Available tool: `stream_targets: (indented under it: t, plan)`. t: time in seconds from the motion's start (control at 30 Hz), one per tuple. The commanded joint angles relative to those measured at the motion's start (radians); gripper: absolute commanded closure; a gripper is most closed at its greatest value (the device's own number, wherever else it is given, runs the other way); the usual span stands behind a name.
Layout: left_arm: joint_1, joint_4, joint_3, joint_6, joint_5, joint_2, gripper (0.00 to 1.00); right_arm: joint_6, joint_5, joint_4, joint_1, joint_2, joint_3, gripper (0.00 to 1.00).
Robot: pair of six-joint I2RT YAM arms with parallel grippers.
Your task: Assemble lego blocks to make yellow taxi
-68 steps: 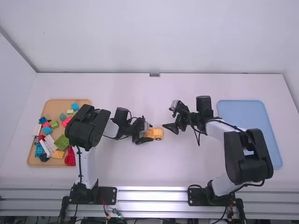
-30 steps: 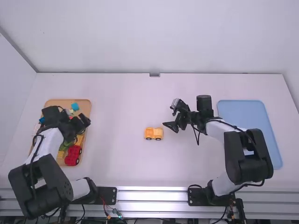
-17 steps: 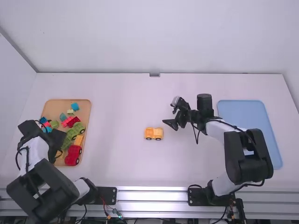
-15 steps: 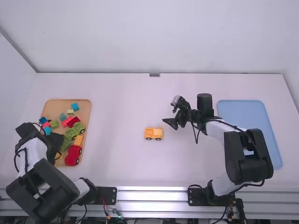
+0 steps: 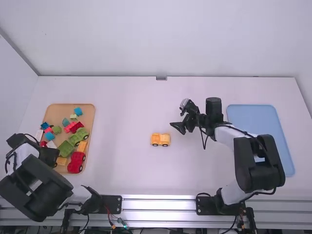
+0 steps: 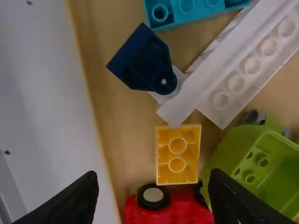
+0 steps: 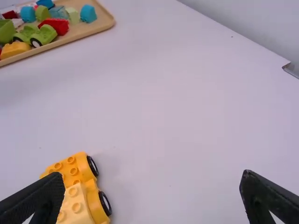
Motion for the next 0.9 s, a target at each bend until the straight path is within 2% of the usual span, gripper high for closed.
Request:
stream_targets:
  t: [0.0, 0.07, 0.37, 0.73, 0.87]
  plan:
    - [0.003, 0.002, 0.016, 0.016, 0.003, 0.053, 0.37, 0.007, -0.006, -0.002, 0.002, -0.011, 0.003, 0.01]
    - [0.003, 0.015, 0.031, 0.021, 0.006, 0.097, 0.41, 0.009, -0.006, -0.002, 0.002, -0.011, 0.003, 0.01]
    - [-0.035, 0.079, 0.047, 0.021, 0.006, 0.192, 0.4, 0.026, -0.006, -0.002, 0.003, -0.011, 0.003, 0.01]
    - [-0.138, 0.075, 0.046, 0.015, -0.002, 0.204, 0.41, 0.025, -0.006, -0.014, 0.002, -0.011, 0.003, 0.01]
    - [-0.148, 0.042, 0.045, -0.05, -0.065, 0.204, 0.43, 0.025, -0.005, -0.024, 0.002, -0.011, 0.003, 0.01]
